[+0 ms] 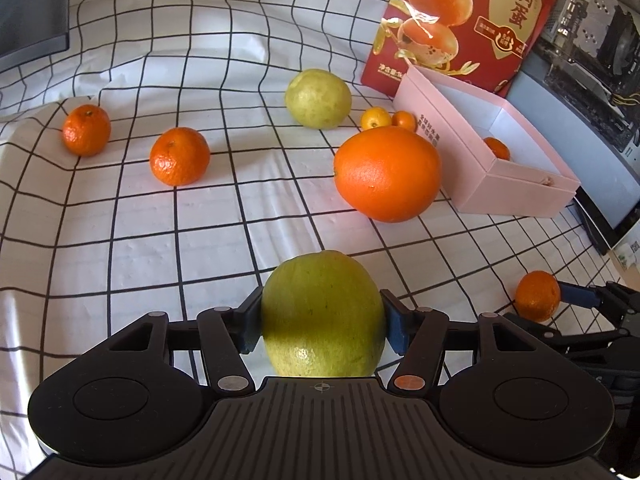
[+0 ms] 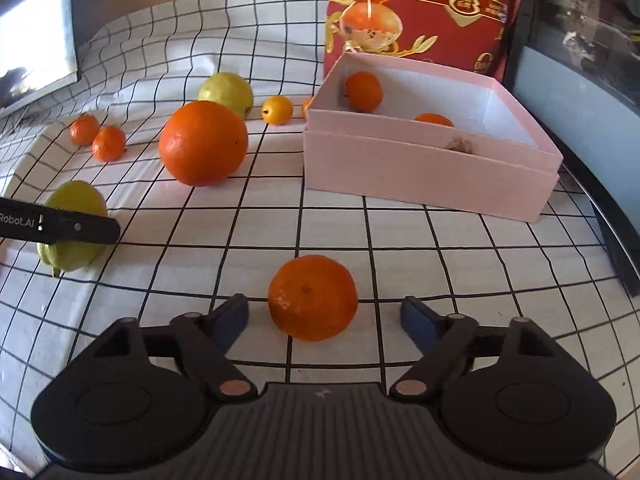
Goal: Organize fruits
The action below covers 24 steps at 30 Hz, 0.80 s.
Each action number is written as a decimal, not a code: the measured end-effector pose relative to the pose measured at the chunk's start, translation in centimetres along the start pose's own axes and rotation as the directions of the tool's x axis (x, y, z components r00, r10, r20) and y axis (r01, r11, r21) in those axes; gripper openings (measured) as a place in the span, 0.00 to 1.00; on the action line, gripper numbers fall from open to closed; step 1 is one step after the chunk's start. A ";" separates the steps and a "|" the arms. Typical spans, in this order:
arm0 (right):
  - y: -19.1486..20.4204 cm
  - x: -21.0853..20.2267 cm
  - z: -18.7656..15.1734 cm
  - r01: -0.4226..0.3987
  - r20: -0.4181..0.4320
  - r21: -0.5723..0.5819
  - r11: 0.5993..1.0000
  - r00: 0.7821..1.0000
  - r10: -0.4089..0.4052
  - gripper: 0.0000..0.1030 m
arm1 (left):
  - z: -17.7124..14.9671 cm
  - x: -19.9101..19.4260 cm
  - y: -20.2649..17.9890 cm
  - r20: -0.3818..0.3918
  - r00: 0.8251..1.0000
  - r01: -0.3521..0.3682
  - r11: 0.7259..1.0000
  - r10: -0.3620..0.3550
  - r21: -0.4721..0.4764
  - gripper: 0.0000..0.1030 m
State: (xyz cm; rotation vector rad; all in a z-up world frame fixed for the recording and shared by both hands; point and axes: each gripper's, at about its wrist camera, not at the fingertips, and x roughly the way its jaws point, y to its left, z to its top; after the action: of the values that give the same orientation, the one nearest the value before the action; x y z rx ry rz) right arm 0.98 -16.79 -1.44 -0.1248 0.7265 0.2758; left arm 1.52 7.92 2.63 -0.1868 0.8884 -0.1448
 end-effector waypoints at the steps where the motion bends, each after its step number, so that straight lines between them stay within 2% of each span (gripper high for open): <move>1: 0.0 0.0 -0.1 -0.001 0.006 -0.003 1.000 1.000 0.001 0.89 | 0.0 -0.1 0.1 -0.006 1.000 0.001 1.000 -0.001 -0.007 0.62; 4: -0.2 0.1 -0.5 -0.006 0.008 -0.001 1.000 1.000 0.006 0.98 | -0.2 -0.5 0.2 -0.027 0.999 0.024 0.999 -0.025 -0.027 0.62; 6: -0.3 0.2 -0.6 -0.008 0.008 0.000 1.000 1.000 0.008 1.00 | -0.6 -0.9 -0.2 -0.042 0.997 0.059 0.998 -0.060 -0.027 0.62; 13: -0.2 0.1 -0.5 -0.005 0.000 0.003 1.000 1.000 0.005 1.00 | -1.6 -1.2 -3.4 -0.083 0.985 0.154 0.988 -0.151 0.028 0.62; 20: -0.4 0.3 0.0 -0.036 -0.029 -0.030 0.999 0.999 0.035 1.00 | -2.5 -1.3 -4.7 -0.119 0.979 0.172 0.983 -0.163 0.064 0.62; 21: -0.4 0.3 0.0 -0.036 -0.029 -0.031 0.999 0.999 0.036 0.99 | -2.5 -1.3 -4.7 -0.123 0.979 0.172 0.983 -0.163 0.064 0.62; 23: -0.4 0.0 0.0 -0.037 -0.016 -0.033 0.999 0.999 0.037 0.91 | -2.6 -1.4 -4.6 -0.127 0.979 0.170 0.984 -0.162 0.060 0.62; 24: -0.3 -0.2 0.0 -0.041 -0.012 -0.036 0.999 0.999 0.040 0.84 | -2.6 -1.4 -4.6 -0.128 0.979 0.169 0.984 -0.161 0.057 0.62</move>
State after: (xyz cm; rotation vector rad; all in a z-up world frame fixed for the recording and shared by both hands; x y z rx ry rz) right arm 0.94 -17.15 -1.33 -0.1461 0.7361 0.3271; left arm -1.60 3.46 3.07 -0.1895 0.9893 -0.3438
